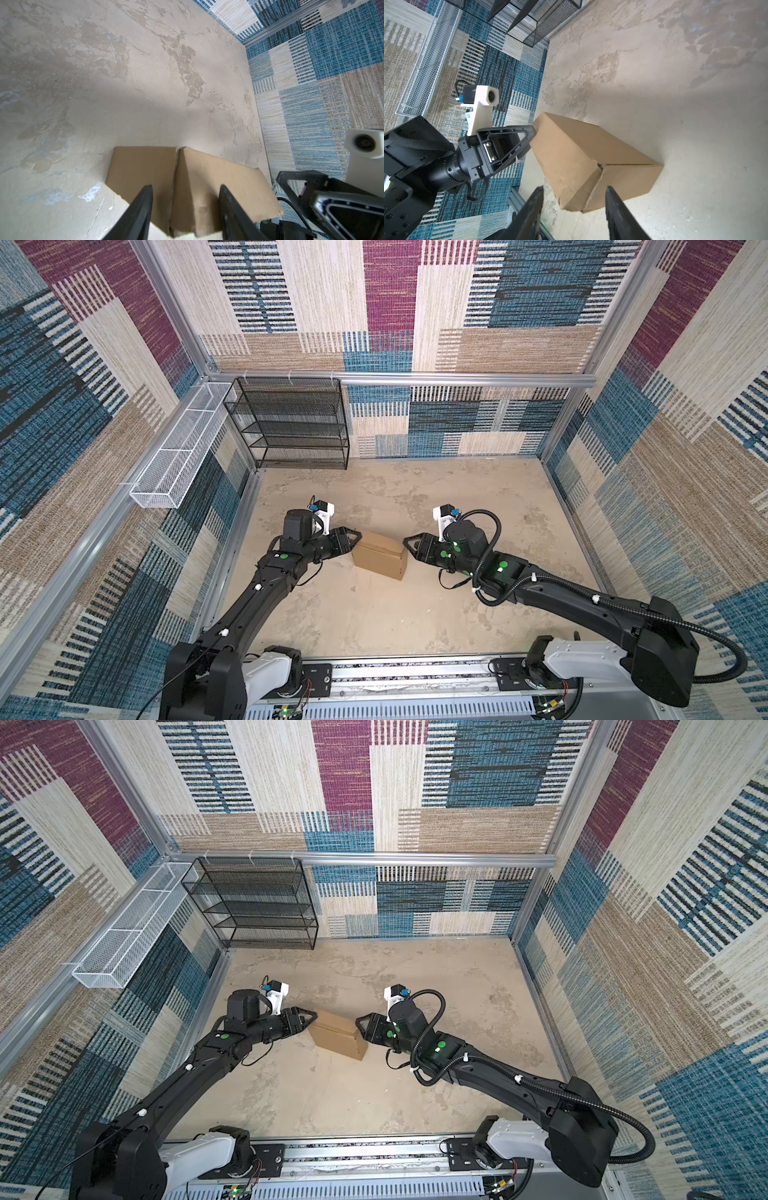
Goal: Fold the paper box
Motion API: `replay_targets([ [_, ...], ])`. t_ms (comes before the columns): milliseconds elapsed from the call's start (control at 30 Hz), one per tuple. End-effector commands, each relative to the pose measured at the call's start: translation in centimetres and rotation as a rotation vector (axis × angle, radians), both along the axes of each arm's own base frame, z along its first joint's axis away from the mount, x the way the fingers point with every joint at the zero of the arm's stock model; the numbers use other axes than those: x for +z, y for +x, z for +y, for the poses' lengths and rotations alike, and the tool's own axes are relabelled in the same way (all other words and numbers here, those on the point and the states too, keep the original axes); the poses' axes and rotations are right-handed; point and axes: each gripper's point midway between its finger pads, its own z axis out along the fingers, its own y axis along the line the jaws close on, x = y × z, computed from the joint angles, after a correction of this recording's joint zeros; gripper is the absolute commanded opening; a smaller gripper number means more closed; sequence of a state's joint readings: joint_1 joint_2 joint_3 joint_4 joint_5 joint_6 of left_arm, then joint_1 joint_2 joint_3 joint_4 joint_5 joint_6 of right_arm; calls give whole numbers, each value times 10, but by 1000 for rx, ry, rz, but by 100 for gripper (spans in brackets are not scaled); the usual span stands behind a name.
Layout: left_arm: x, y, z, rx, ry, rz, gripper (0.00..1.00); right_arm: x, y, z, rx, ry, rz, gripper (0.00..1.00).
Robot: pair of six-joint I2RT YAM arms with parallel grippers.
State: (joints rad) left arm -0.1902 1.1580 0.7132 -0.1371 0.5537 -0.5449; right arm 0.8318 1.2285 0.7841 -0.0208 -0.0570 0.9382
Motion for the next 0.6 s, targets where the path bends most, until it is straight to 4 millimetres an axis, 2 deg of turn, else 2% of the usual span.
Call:
replay_targets([
  [0, -4, 0, 2, 5, 13, 1, 54, 7, -3, 4, -3, 84, 20, 49],
  [133, -5, 1, 1, 3, 9, 3, 54, -1, -5, 1, -18, 88, 48, 49],
  [567, -6, 2, -1, 1, 9, 4, 53, 0, 0, 12, -22, 166, 71, 56],
])
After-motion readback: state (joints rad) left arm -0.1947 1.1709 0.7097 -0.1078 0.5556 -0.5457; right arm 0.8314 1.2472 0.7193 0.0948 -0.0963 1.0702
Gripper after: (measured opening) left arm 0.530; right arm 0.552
